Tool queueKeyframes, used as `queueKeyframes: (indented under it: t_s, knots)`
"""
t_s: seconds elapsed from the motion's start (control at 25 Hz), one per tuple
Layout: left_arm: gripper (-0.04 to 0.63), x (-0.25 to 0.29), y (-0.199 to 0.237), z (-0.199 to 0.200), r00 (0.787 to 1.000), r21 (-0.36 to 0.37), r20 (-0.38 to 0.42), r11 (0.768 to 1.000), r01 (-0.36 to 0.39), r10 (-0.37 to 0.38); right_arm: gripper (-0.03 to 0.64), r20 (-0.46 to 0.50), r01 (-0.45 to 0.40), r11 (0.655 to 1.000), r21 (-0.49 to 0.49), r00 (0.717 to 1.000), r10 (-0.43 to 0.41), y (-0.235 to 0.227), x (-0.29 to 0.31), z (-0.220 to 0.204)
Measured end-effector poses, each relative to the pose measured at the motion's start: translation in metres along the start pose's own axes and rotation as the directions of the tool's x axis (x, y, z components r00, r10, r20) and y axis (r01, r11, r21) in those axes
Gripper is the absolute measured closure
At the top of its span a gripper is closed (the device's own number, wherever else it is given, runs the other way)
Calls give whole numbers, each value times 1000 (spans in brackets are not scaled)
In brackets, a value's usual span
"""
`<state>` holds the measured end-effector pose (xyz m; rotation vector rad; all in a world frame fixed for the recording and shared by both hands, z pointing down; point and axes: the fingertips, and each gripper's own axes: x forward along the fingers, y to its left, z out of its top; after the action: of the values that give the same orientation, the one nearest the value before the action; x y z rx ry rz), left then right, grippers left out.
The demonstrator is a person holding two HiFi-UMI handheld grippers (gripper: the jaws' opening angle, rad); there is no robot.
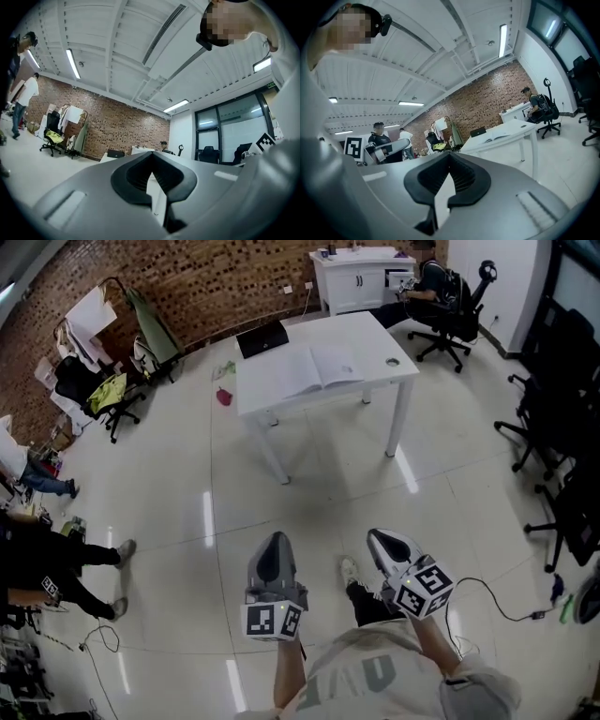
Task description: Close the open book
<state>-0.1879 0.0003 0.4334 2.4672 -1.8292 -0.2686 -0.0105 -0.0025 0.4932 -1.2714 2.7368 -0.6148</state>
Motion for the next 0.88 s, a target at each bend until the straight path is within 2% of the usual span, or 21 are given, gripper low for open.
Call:
queueKeyframes:
  t_s: [0.16,0.24,0.36,0.52,0.68,0.8,0.88]
  knots:
    - [581,92,16,14,999,55,14,998,34,-34,612,0,29,997,70,1000,-29,-60,59,35]
    - [581,125,26,29,999,82,38,996,32,-36,612,7,29,998,56,1000,-30,-78,87,56]
    - [581,170,50,43,998,73,59,997,-8,3,612,39,13,1000,27,999,-14,-100,141,88]
    - [581,207,78,29,999,43,25,999,-30,29,612,79,-35,998,44,996,31,-109,198,114]
    - [581,256,85,2,1000,47,-15,999,11,-10,612,75,-14,998,57,997,10,-143,242,117]
    - [581,298,95,-16,997,43,-29,997,70,-69,612,18,63,998,21,998,-63,-176,285,100]
    - [581,333,104,-26,996,42,-46,996,82,-80,612,-24,101,995,13,995,-101,-202,315,87]
